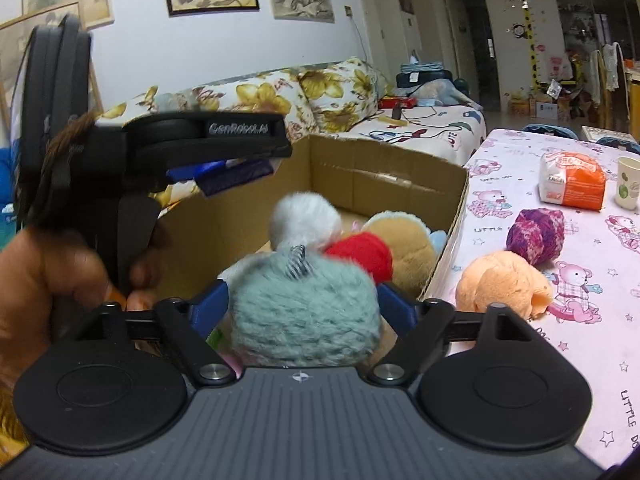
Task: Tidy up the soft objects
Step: 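Open both tools to drop the knit ball and tissue pack into the box, then move the right tool toward the pink knit hat while the left moves to the orange plush, then grasp the orange plush with the left tool while the right approaches the pink knit hat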
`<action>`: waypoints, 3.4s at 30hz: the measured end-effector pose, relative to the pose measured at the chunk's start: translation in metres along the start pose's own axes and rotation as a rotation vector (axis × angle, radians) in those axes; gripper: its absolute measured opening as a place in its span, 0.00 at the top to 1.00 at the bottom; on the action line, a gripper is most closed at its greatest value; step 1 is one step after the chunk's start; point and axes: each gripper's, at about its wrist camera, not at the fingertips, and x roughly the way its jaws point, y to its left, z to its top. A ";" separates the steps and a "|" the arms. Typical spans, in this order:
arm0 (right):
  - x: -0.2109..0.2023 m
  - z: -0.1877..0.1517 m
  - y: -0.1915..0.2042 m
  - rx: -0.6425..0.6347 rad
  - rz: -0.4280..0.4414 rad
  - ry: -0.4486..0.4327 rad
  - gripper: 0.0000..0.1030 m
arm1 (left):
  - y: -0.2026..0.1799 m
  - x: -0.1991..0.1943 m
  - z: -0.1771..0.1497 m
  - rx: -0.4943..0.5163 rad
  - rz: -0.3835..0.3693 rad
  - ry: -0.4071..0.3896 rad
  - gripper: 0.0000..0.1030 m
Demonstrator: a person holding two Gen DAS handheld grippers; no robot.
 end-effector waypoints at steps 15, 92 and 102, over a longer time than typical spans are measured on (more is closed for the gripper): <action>-0.079 0.004 -0.013 0.027 -0.123 -0.128 0.00 | -0.015 -0.006 0.002 0.037 -0.008 -0.047 0.08; -0.074 -0.028 -0.116 0.413 -0.537 -0.153 0.00 | -0.205 -0.004 -0.112 0.390 -0.127 0.060 0.08; -0.061 -0.033 -0.116 0.511 -0.511 -0.107 0.00 | -0.205 0.022 -0.122 0.398 0.003 0.116 0.08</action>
